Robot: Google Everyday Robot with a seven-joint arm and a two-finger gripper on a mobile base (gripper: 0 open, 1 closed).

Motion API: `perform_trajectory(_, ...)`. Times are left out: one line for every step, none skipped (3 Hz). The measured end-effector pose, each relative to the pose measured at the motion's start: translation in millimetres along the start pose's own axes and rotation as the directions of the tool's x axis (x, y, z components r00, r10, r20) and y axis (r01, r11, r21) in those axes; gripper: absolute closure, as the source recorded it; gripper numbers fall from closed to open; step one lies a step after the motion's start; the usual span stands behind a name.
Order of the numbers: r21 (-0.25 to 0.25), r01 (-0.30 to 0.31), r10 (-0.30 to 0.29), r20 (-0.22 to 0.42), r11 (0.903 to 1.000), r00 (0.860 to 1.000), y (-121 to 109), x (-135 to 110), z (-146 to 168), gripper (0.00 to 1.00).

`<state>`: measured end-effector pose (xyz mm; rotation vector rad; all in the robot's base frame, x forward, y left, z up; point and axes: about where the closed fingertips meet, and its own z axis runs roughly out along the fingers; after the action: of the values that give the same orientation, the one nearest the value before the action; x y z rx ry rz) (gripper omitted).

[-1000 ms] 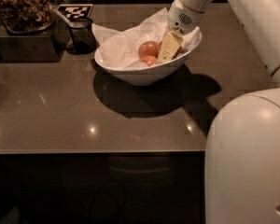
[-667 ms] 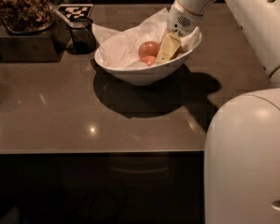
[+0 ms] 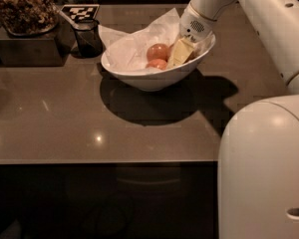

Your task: Pick apple from white bowl

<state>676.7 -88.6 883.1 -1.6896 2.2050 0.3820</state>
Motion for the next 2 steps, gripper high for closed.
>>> perform_trajectory(0.013, -0.004, 0.004, 0.002, 0.9999, 1.000, -1, 1, -4, 0.73)
perform_trajectory(0.079, 0.011, -0.012, 0.018, 0.9968, 1.000, 2, -5, -29, 0.96)
